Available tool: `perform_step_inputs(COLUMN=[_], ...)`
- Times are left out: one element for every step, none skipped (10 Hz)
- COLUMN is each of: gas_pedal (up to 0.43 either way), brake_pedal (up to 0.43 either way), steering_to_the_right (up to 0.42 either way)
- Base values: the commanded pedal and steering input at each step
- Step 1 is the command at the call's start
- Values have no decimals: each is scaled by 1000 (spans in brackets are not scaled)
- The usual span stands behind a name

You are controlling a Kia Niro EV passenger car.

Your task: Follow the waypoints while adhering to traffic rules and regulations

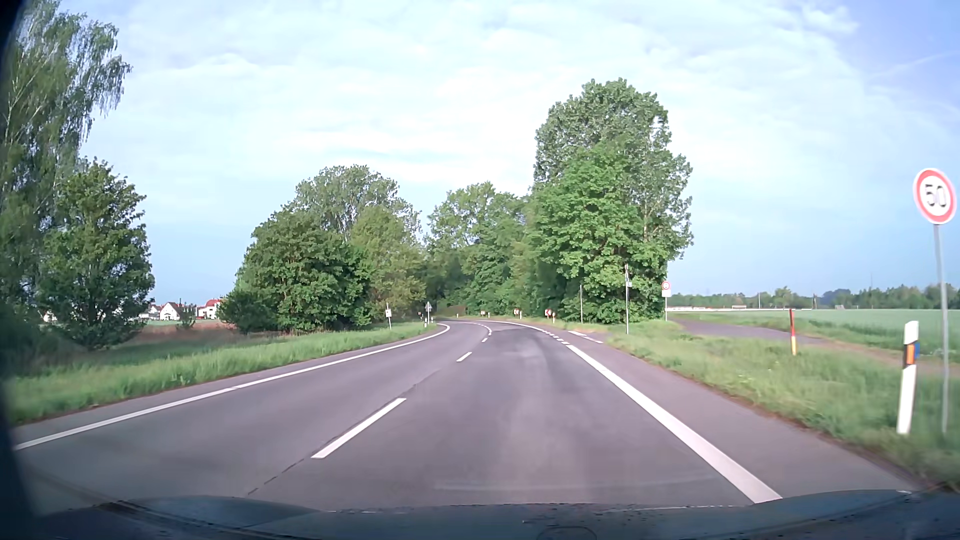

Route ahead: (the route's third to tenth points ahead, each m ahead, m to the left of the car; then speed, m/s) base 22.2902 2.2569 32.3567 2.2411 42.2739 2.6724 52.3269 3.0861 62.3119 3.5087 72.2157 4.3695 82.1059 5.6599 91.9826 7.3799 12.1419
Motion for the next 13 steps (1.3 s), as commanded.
perform_step_inputs(gas_pedal=[98,98,98,98,98,98,98,98,98,98,98,110,110], brake_pedal=[0,0,0,0,0,0,0,0,0,0,0,0,0], steering_to_the_right=[-5,-5,-5,-5,-5,-5,-5,-5,-5,-5,-5,-5,-5])
